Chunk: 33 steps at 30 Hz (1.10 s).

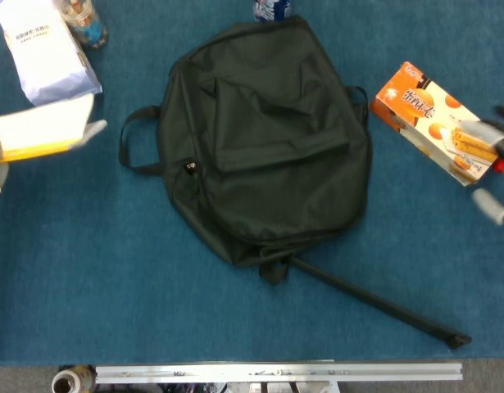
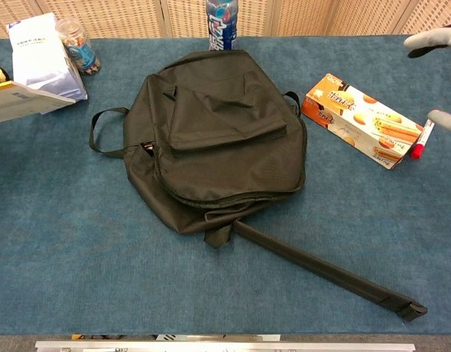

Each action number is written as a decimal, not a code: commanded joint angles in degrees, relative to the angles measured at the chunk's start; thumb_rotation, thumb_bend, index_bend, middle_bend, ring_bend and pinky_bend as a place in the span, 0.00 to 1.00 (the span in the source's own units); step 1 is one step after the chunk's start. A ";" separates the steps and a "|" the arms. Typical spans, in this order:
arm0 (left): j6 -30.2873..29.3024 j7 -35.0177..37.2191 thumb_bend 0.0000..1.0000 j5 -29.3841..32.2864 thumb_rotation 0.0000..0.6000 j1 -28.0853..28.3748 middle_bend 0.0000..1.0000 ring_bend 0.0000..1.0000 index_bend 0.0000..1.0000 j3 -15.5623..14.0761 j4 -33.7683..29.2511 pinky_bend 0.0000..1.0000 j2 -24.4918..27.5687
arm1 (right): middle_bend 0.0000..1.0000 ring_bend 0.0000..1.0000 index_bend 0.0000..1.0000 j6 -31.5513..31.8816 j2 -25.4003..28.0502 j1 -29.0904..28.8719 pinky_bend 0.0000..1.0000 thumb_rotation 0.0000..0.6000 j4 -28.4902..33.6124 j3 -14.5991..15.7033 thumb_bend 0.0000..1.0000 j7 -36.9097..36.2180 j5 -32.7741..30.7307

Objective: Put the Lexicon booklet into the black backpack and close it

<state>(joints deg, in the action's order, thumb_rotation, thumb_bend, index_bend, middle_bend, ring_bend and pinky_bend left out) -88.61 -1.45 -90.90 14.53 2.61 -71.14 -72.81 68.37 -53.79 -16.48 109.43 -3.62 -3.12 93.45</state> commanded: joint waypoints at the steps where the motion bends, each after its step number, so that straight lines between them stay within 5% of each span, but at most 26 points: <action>1: -1.90 0.25 0.35 -2.26 1.00 -0.39 0.59 0.46 0.65 -0.78 -0.99 0.41 0.66 | 0.21 0.06 0.16 -7.35 0.25 -4.58 0.12 1.00 4.00 0.22 0.29 0.90 -1.20; 16: -6.22 -0.12 0.35 -10.87 1.00 -0.51 0.59 0.46 0.65 -3.58 -1.44 0.41 0.71 | 0.26 0.09 0.20 -24.01 -13.41 -17.35 0.17 1.00 4.41 -2.09 0.14 13.13 -17.17; 33: -6.37 -1.34 0.35 -13.36 1.00 -0.27 0.59 0.46 0.65 -4.31 -2.59 0.41 0.22 | 0.27 0.10 0.22 -22.74 -30.18 -28.44 0.17 1.00 -3.57 -0.44 0.14 32.83 -37.47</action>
<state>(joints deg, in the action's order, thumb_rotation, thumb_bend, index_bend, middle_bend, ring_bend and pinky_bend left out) -94.99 -2.79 -104.25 14.27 -1.69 -73.72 -72.58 44.90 -82.68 -43.88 106.97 -4.71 28.31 57.06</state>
